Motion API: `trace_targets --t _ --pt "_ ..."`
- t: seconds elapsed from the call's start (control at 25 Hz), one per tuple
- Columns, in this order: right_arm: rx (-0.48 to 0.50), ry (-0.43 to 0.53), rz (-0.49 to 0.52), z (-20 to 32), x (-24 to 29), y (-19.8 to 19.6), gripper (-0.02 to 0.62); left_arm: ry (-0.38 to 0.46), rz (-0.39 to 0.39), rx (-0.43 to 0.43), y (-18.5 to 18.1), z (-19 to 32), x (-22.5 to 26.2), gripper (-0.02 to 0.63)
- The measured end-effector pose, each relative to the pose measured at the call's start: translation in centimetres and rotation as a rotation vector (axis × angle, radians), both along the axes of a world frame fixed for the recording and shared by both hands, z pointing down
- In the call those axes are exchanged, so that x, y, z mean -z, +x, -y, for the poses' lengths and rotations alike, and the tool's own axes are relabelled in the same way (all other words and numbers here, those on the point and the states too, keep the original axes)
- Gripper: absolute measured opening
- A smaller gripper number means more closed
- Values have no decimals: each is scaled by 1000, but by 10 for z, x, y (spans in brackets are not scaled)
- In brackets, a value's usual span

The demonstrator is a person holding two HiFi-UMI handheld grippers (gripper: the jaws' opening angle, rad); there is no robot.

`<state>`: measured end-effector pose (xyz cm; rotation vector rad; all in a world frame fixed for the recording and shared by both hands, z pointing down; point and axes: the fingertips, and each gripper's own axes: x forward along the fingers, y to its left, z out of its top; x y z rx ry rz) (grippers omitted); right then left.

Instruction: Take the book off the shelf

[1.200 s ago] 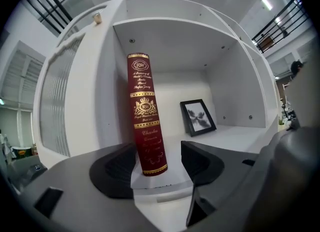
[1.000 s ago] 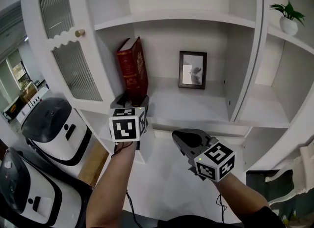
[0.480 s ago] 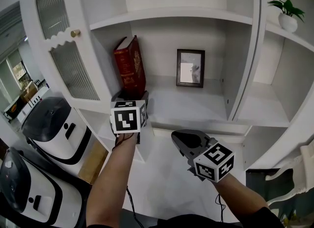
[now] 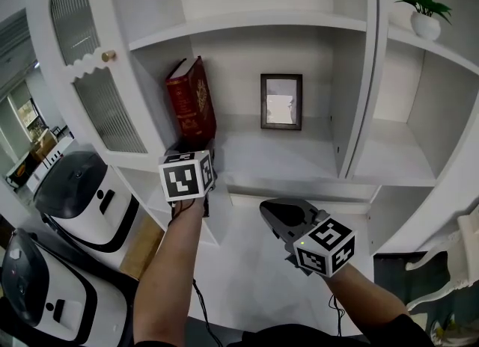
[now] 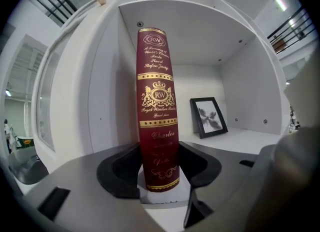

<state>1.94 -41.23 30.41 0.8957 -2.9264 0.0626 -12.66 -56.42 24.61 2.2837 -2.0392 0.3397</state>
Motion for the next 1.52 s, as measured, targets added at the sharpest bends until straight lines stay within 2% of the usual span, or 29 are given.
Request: trace_targets --t 0.2,0.48,0.6,0.84,1.04,1.24,1.32,1.52 --pt "8 -6 7 -10 -2 2 14 26 8 -53 16 -24 4 229" --pt "14 -14 9 -22 -7 2 14 47 -87 -129 30 -65 3 229" --pt "11 -13 8 -25 -7 2 14 47 -88 -138 30 -73 1 230" --pt "8 -9 2 -33 -4 0 14 64 -46 -126 27 -64 18 250" --pt "-24 -7 -13 -34 -5 12 14 48 -47 -140 38 -47 31 269" --pt "-69 -8 -18 -30 -5 28 14 46 -97 -120 38 -32 30 268" --pt "-82 -7 -17 -29 -5 30 14 63 -99 -107 34 -29 28 234" --pt "-92 -13 -30 -28 -8 25 14 85 -114 -127 30 -28 28 230"
